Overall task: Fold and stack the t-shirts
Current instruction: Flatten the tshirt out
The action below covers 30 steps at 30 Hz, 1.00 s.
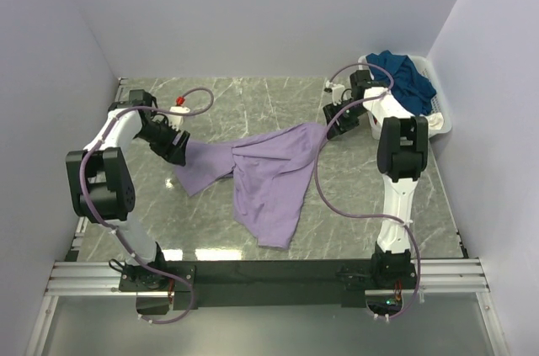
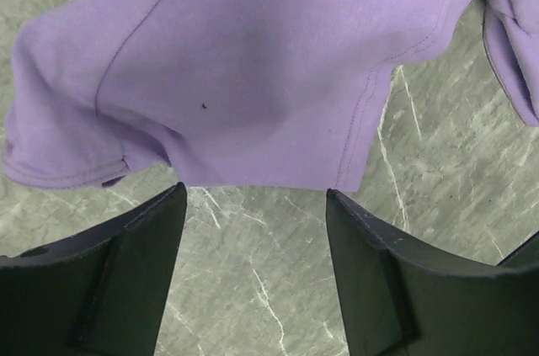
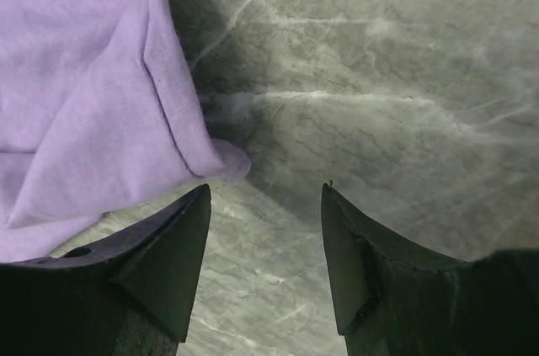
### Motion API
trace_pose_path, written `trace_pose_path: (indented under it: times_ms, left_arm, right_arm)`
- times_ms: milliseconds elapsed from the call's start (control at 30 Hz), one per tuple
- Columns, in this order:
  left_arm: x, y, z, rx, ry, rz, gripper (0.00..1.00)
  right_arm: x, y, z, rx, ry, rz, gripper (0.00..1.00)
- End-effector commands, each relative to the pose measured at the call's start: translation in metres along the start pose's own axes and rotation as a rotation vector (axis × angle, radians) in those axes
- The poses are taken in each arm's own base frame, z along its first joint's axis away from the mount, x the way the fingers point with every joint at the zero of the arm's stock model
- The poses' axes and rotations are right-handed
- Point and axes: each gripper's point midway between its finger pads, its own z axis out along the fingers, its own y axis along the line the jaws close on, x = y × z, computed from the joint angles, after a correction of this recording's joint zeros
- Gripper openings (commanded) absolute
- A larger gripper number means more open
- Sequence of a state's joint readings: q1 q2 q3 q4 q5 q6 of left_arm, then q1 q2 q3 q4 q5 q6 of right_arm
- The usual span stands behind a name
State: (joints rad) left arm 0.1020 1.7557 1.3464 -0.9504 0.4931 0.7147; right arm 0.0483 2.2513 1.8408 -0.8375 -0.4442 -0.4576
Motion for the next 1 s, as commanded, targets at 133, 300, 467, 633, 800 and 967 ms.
trace_pose_path:
  times_ms: [133,300,467,633,800,967]
  left_arm:
    - [0.007,-0.012,0.013,0.028,0.033,0.063,0.76]
    - [0.017,-0.02,0.025,0.003,0.078,0.124,0.75]
    - [0.027,-0.021,0.032,0.004,0.107,0.131,0.75]
    - [0.027,-0.019,0.033,-0.002,0.105,0.13,0.76]
    - [0.026,-0.028,0.037,0.006,0.111,0.17,0.76]
    - [0.044,-0.041,0.041,-0.006,0.158,0.27,0.77]
  right_arm:
    - [-0.01,0.011,0.007,-0.046,0.005,-0.077,0.61]
    - [-0.012,0.014,0.012,-0.07,0.005,-0.09,0.58]
    - [-0.011,0.021,0.013,-0.119,0.016,-0.108,0.55]
    - [-0.013,0.025,0.014,-0.144,0.017,-0.123,0.44]
    - [-0.011,0.026,0.012,-0.146,0.036,-0.138,0.0]
    - [-0.012,0.025,-0.004,-0.097,0.012,-0.152,0.0]
